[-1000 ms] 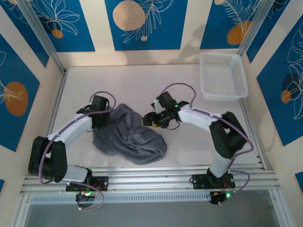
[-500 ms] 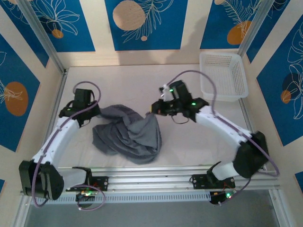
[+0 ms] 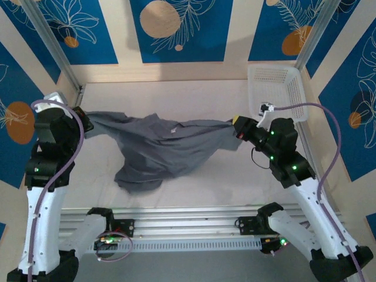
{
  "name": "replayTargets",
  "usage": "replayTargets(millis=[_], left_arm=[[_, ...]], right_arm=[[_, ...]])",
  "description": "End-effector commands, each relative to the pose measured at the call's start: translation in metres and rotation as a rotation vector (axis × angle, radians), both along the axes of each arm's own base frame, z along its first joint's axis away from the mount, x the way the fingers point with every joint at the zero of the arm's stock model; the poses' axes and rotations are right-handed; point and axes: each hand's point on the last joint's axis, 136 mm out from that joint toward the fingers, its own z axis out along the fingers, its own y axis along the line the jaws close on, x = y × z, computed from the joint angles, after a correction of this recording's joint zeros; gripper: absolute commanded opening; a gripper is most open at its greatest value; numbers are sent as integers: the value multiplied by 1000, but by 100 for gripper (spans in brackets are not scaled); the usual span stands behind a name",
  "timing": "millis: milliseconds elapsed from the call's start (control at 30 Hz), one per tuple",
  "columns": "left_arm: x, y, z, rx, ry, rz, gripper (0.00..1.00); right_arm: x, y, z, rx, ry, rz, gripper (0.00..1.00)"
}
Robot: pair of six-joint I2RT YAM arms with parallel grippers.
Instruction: Fold the inside-out t-shirt
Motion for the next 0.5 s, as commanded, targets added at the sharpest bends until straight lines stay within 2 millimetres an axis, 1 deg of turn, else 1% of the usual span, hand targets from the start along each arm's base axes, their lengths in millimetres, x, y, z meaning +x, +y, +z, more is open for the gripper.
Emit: replayTargets(millis=[0,33,100,200,267,333,367,467], left_arm=[[8,2,-41,16,127,4,0],[8,0,-37,16,112,-7,0],[3,-1,-14,20,55,-20,0],[-12,-1,38,31,-50,-36,0],[-27,-1,77,37,-131,-40,0],[-45,0,112,38,-219,-46,0],[-55,0,132,38,-268,-50,0],[-80,-4,177,33,-387,-80,0]], right_arm=[[1,-9,-27,-38,72,-52,0],[-1,-13,-15,-48,32,-59,0],[-5,-22,22,-79,-70,-75,0],[-17,-39,90,-135,-237,-114,0],[-31,-49,138,-150,-357,-141,0],[-47,-58,179,-144,-464,-164,0],[-57,-63,200,-138,-516,-178,0],[-81,-74,248,-108,-646,-211,0]])
